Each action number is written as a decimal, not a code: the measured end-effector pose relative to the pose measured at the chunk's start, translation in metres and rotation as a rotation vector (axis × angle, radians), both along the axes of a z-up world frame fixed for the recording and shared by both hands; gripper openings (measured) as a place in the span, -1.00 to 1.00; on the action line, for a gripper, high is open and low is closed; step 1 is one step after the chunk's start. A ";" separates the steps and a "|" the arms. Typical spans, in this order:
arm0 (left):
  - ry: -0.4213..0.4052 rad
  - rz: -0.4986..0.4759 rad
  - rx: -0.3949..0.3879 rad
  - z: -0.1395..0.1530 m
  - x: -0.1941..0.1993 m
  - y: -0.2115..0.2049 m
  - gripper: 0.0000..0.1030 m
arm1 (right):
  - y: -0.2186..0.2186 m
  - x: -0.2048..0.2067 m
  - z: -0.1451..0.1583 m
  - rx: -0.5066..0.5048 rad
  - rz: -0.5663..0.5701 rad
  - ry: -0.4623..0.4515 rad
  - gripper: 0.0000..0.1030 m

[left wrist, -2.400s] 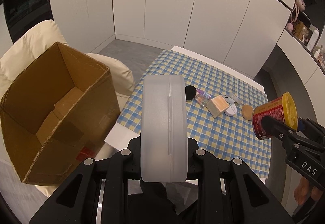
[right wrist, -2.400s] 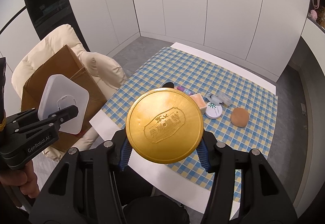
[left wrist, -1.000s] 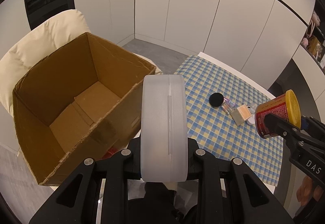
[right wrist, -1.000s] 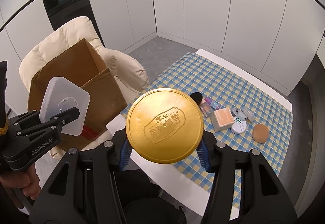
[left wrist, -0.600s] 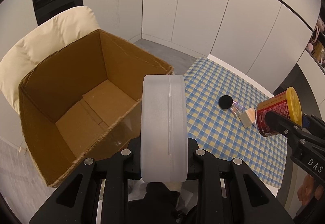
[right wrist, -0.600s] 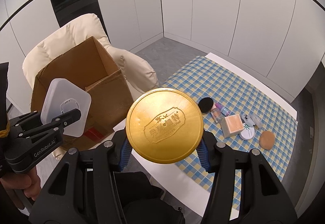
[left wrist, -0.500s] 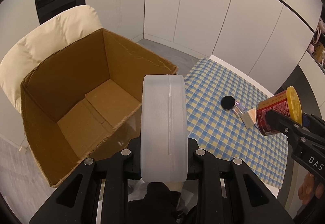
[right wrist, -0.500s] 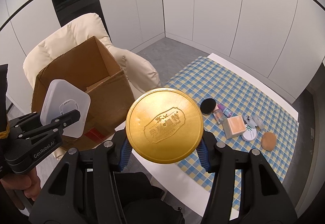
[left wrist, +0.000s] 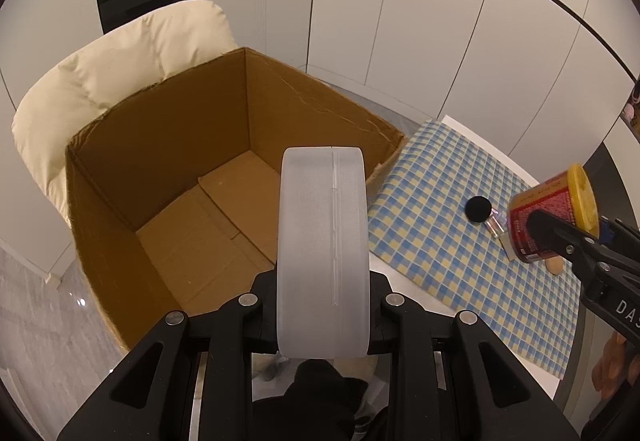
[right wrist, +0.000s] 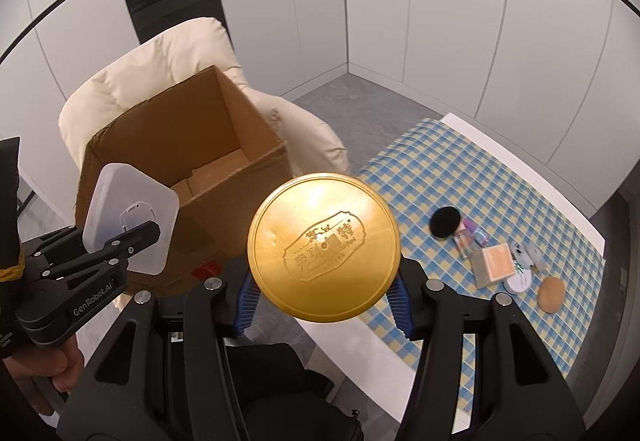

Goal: Organize objects

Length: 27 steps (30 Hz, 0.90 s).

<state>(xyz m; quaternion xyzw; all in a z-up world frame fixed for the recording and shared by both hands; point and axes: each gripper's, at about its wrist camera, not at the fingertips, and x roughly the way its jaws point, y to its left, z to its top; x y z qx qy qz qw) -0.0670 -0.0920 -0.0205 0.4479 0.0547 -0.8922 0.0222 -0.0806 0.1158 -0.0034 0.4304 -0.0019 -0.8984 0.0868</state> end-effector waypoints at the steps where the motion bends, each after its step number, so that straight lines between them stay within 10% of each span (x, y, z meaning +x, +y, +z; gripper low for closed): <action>1: 0.005 0.002 -0.003 0.000 0.002 -0.002 -0.50 | -0.005 -0.001 0.000 0.001 0.010 0.001 0.09; 27: 0.017 0.086 -0.031 -0.008 0.023 -0.074 -0.48 | -0.090 -0.016 0.007 -0.007 0.149 0.049 0.09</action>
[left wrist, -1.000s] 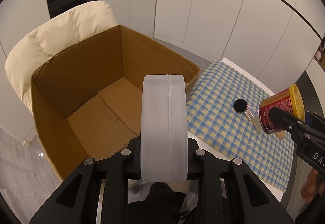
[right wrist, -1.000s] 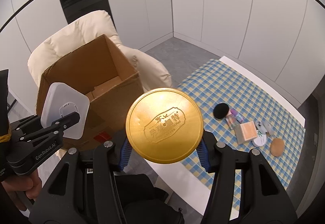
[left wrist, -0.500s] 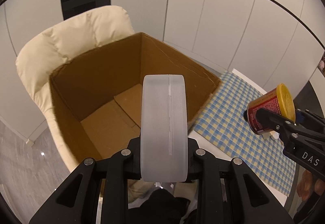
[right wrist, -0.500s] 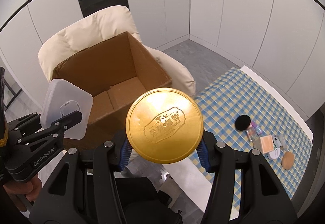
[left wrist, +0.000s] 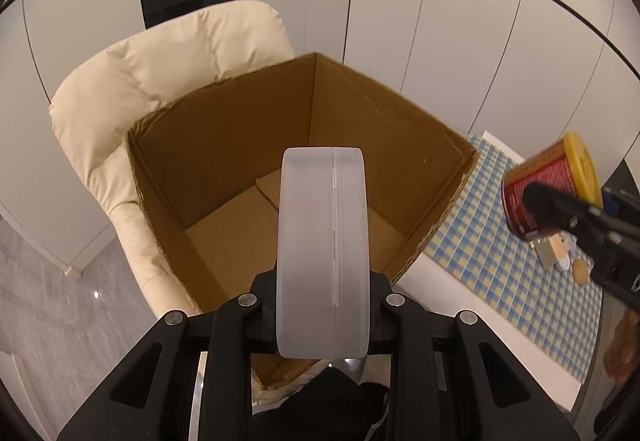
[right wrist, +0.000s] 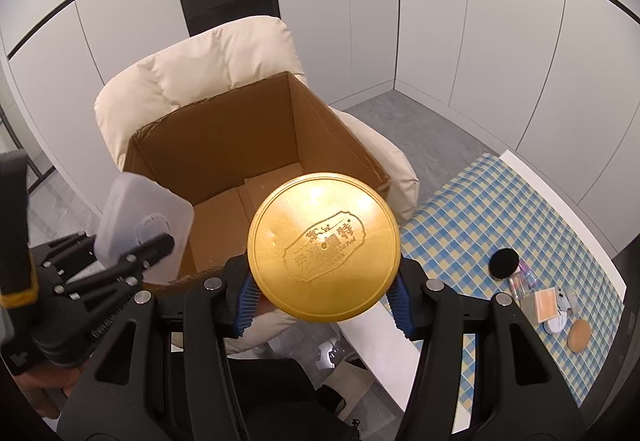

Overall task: Organize objects
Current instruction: 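Open the left tool over the box while the right tool releases the red jar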

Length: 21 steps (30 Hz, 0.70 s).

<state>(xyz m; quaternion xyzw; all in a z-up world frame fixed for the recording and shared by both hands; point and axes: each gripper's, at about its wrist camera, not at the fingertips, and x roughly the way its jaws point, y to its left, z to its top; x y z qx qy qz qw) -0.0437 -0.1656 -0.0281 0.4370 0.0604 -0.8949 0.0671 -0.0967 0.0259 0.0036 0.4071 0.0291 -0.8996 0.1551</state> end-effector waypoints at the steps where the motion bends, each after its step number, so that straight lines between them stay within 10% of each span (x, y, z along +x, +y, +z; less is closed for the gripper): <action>1: 0.002 0.002 -0.004 0.000 0.001 -0.001 -0.45 | -0.002 0.000 0.000 -0.002 0.004 0.002 0.09; 12: 0.137 0.018 -0.025 0.023 0.025 -0.005 0.91 | -0.029 -0.004 0.005 -0.011 0.044 0.025 0.09; 21: 0.147 0.130 -0.043 0.030 0.044 -0.036 0.99 | -0.064 -0.009 0.004 -0.011 0.097 0.028 0.09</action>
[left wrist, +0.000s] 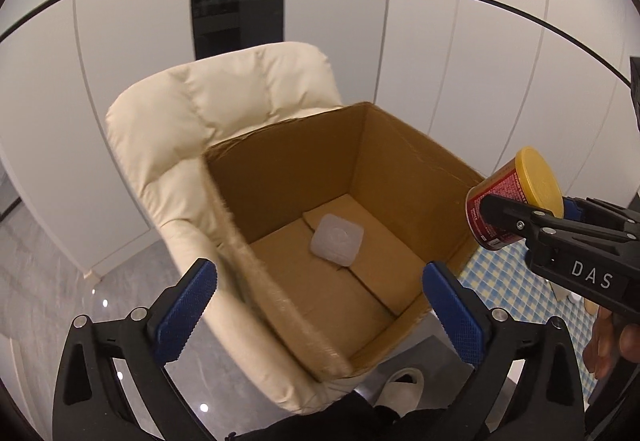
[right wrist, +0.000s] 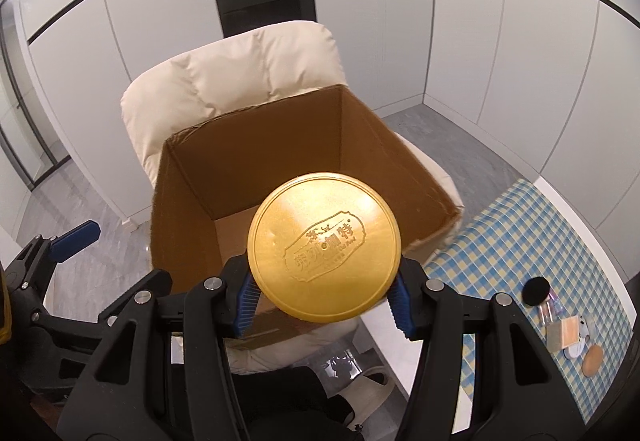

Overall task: Organize objects
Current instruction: 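Open the left tool over the box while the right tool releases the red jar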

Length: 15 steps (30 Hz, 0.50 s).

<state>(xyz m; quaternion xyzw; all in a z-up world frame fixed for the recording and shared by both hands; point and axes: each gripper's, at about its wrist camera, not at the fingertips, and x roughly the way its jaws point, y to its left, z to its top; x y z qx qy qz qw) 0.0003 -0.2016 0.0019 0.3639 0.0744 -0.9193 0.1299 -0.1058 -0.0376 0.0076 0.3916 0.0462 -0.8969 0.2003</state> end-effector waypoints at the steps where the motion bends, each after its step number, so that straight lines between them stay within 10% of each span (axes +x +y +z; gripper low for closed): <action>1: 0.000 0.007 0.005 0.000 0.002 -0.005 0.99 | -0.004 -0.001 -0.001 0.001 0.007 -0.002 0.09; 15: -0.008 0.070 0.031 -0.003 0.015 -0.035 0.99 | -0.032 -0.007 -0.010 0.010 0.045 -0.039 0.09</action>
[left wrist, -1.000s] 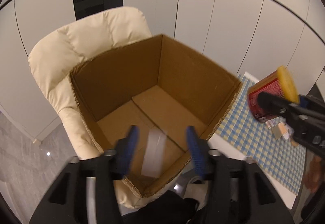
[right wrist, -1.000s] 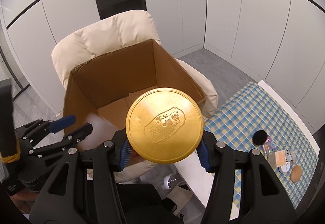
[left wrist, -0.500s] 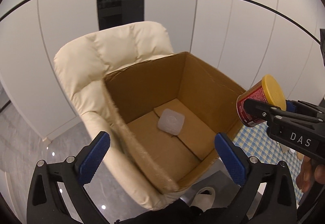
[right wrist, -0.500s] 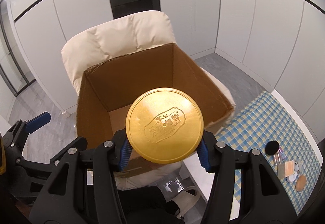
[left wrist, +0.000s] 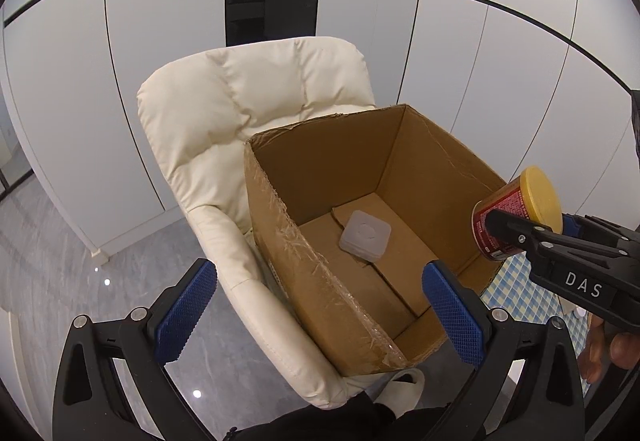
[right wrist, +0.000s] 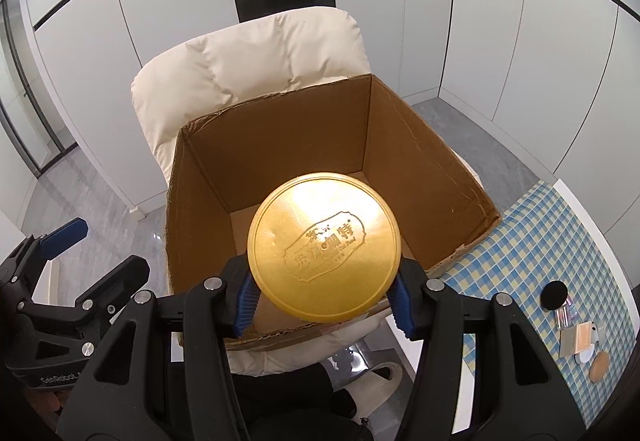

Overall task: Organize objects
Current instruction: 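Open the left tool over the box while the right tool releases the red jar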

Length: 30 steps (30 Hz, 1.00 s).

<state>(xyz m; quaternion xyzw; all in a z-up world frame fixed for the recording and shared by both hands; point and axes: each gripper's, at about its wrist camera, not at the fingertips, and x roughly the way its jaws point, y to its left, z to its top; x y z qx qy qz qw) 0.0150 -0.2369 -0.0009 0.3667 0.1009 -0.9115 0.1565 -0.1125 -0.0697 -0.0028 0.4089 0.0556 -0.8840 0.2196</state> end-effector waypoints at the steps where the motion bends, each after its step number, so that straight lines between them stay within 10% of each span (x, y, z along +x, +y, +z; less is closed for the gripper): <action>1: -0.001 0.000 0.000 0.000 0.000 0.000 0.99 | 0.000 0.000 -0.001 0.001 0.003 -0.004 0.10; 10: -0.009 -0.006 0.002 -0.001 -0.003 0.005 0.99 | 0.006 0.003 0.002 -0.008 -0.020 0.027 0.62; 30: -0.025 -0.048 -0.025 -0.003 -0.026 0.041 0.99 | 0.068 -0.001 0.010 -0.026 -0.169 0.052 1.00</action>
